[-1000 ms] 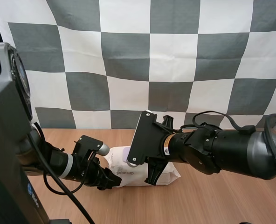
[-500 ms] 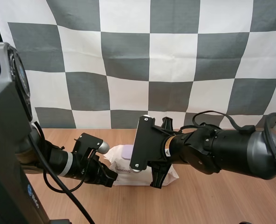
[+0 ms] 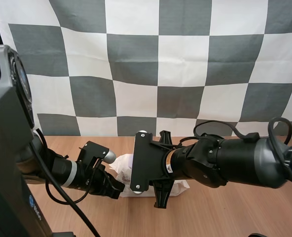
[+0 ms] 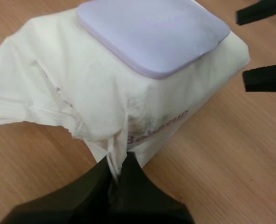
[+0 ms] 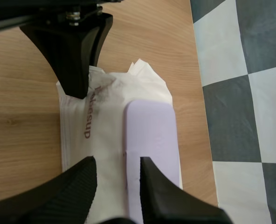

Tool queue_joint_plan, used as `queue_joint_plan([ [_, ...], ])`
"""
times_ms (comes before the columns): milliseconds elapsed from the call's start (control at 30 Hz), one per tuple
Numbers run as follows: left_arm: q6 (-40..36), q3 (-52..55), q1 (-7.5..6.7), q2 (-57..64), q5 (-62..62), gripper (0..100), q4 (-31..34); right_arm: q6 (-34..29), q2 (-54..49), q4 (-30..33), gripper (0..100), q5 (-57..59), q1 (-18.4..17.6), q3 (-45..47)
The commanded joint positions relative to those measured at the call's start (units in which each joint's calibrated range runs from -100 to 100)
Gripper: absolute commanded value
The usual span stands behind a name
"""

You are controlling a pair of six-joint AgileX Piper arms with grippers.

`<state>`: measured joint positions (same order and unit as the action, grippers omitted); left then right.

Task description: Open the wet wipes lid

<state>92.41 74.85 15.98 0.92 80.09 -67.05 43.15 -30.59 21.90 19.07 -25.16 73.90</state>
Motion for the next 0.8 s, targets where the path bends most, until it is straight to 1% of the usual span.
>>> queue_joint_plan([
  [0,0.92,-0.1,-0.06,0.1,0.03,0,0.08,0.07,1.95,0.99,54,-0.79,-0.01,-0.1],
  [167,0.92,-0.1,-0.06,0.1,0.03,0,0.2,0.07,3.29,2.4,53,-2.81,-0.01,-0.1],
  [233,0.92,-0.1,-0.06,0.1,0.03,0,0.45,0.07,3.29,2.78,51,-3.51,0.07,-0.1],
  [333,0.92,-0.1,-0.06,0.1,0.03,0,1.02,0.07,3.57,4.98,46,-4.76,1.12,-0.1],
  [433,0.92,-0.1,-0.06,0.1,0.03,0,1.48,0.07,4.32,5.07,46,-8.26,2.41,-0.1],
  [533,0.92,-0.1,-0.06,0.1,0.03,0,1.45,0.07,4.73,5.07,46,-9.19,2.69,-0.1],
  [667,0.92,-0.1,-0.06,0.1,0.03,0,1.45,0.07,4.73,5.07,40,-9.8,2.69,-0.1],
  [767,0.92,-0.1,-0.06,0.1,0.19,0,1.5,0.07,4.73,5.07,34,-9.8,2.69,-0.1],
])
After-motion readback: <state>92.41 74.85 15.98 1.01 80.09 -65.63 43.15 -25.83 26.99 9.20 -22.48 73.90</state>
